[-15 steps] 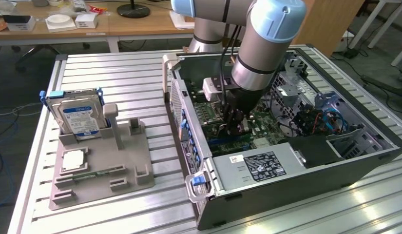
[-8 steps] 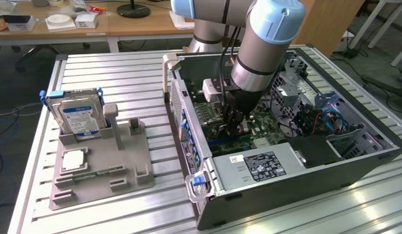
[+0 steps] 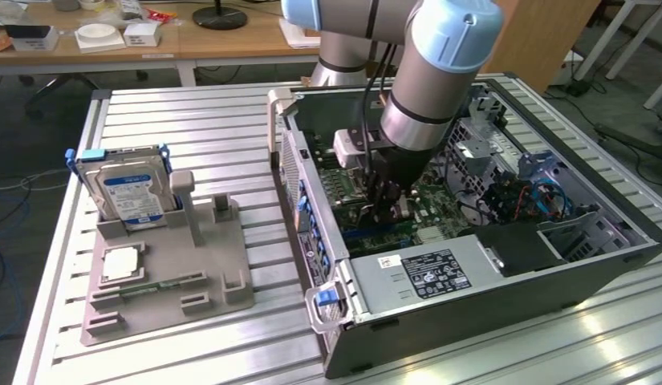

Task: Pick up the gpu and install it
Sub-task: 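Insert the gpu into the slot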

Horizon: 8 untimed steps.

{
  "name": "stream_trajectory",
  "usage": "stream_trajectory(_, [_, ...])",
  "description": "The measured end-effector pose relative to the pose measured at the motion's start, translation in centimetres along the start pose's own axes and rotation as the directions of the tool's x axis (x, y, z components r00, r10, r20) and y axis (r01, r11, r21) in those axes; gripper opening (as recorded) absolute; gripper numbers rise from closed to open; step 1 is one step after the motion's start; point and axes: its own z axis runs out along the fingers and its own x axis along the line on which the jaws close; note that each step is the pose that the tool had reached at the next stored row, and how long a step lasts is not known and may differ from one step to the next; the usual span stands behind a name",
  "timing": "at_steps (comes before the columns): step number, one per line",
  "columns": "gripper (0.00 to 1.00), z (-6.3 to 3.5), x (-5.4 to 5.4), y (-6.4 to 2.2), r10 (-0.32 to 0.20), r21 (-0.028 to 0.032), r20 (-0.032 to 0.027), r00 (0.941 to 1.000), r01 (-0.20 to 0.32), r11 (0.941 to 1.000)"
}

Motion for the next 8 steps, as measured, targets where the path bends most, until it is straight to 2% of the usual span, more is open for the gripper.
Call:
stream_trajectory(3, [0.27, -0.19, 0.01, 0.02, 0.0, -0.0012, -0.0025, 1.0, 0.0, 1.0])
stream_trajectory(8, [0.27, -0.19, 0.01, 0.02, 0.0, -0.0012, -0.0024, 1.0, 0.0, 1.0])
